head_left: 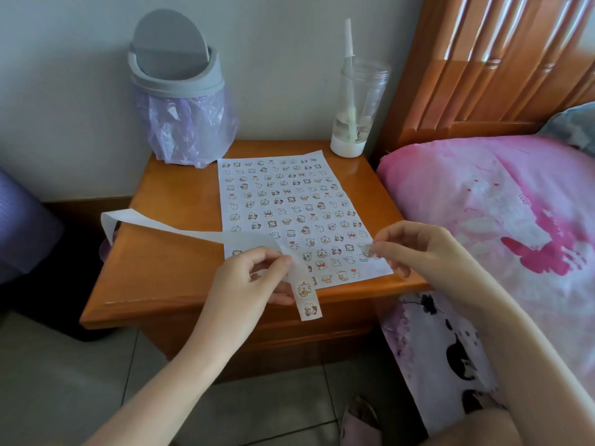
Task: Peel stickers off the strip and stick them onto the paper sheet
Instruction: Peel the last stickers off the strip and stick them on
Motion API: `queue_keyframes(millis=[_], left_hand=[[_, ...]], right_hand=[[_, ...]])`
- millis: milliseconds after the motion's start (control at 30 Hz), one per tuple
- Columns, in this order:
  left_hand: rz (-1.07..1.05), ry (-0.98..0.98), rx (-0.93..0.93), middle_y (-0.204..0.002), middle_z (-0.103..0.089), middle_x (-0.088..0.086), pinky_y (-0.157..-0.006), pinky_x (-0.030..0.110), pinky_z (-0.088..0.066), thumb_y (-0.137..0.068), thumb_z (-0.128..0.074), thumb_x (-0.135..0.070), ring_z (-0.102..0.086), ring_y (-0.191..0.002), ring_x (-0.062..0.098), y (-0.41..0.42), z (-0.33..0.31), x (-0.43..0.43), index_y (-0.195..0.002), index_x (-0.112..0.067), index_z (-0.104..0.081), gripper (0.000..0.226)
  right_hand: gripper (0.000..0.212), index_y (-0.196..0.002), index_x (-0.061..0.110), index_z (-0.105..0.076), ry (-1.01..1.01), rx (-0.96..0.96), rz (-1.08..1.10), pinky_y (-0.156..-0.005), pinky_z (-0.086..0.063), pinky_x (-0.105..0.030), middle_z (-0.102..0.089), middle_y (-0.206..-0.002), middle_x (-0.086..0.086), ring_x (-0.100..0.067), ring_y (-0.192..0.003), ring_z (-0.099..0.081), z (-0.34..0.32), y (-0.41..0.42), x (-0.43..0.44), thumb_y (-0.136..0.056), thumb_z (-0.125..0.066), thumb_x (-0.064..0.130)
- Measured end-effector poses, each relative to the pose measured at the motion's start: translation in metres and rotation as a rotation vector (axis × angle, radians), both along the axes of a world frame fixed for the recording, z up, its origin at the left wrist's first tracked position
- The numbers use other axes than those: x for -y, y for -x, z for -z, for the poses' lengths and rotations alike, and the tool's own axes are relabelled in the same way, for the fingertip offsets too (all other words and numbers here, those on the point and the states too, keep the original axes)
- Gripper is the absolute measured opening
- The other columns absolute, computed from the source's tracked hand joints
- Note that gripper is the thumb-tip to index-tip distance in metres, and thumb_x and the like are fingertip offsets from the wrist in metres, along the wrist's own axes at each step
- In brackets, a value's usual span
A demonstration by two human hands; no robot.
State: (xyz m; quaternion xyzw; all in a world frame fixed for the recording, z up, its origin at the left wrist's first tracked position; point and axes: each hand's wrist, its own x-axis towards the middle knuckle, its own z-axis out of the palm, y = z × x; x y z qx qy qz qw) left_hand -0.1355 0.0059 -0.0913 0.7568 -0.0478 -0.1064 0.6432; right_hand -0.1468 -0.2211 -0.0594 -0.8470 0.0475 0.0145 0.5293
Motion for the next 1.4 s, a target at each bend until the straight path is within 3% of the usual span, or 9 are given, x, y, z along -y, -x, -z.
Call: queue_keyframes(millis=[100, 267, 367, 600, 1400], left_hand=[[0.013, -0.038, 0.014, -0.091, -0.072, -0.006, -0.054, 0.015, -0.054, -0.091, -0.056, -0.019, -0.072, -0.068, 0.009, -0.001, 0.001, 0.0, -0.093, -0.011, -0.067, 0.014], [0.017, -0.101, 0.03, -0.095, -0.07, -0.01, -0.055, 0.016, -0.056, -0.09, -0.056, -0.023, -0.071, -0.068, 0.007, -0.001, 0.005, -0.001, -0.095, -0.014, -0.066, 0.014], [0.017, -0.128, 0.022, -0.098, -0.071, -0.009, -0.063, 0.028, -0.06, -0.09, -0.057, -0.025, -0.072, -0.071, 0.009, -0.002, 0.006, -0.002, -0.095, -0.017, -0.067, 0.014], [0.018, -0.184, 0.035, -0.099, -0.07, -0.01, -0.064, 0.029, -0.06, -0.09, -0.057, -0.028, -0.072, -0.067, 0.01, -0.003, 0.008, -0.001, -0.095, -0.019, -0.067, 0.015], [0.009, -0.196, 0.032, -0.095, -0.069, -0.012, -0.056, 0.011, -0.054, -0.091, -0.055, -0.028, -0.07, -0.061, 0.006, -0.004, 0.01, -0.003, -0.095, -0.02, -0.066, 0.014]], right_hand=[[0.011, -0.083, 0.016, -0.07, 0.052, -0.078, -0.022, -0.067, -0.044, -0.025, -0.056, -0.051, 0.01, -0.006, -0.052, -0.047, 0.004, -0.003, 0.01, -0.081, -0.069, 0.027], [0.006, -0.085, 0.016, -0.069, 0.132, -0.105, -0.097, -0.054, -0.041, -0.012, -0.061, -0.057, 0.017, 0.004, -0.047, -0.049, 0.01, -0.007, 0.013, -0.082, -0.069, 0.022], [0.004, -0.084, 0.019, -0.07, 0.163, -0.108, -0.115, -0.054, -0.042, -0.008, -0.067, -0.069, 0.014, 0.006, -0.057, -0.056, 0.013, -0.009, 0.015, -0.082, -0.069, 0.023], [0.006, -0.087, 0.021, -0.069, 0.201, -0.07, -0.14, -0.066, -0.046, -0.008, -0.07, -0.085, 0.009, -0.001, -0.078, -0.064, 0.016, -0.013, 0.015, -0.083, -0.068, 0.026], [0.003, -0.083, 0.02, -0.07, 0.28, 0.009, -0.075, -0.064, -0.049, -0.011, -0.07, -0.079, 0.006, -0.003, -0.07, -0.062, 0.026, -0.012, 0.011, -0.08, -0.071, 0.019]])
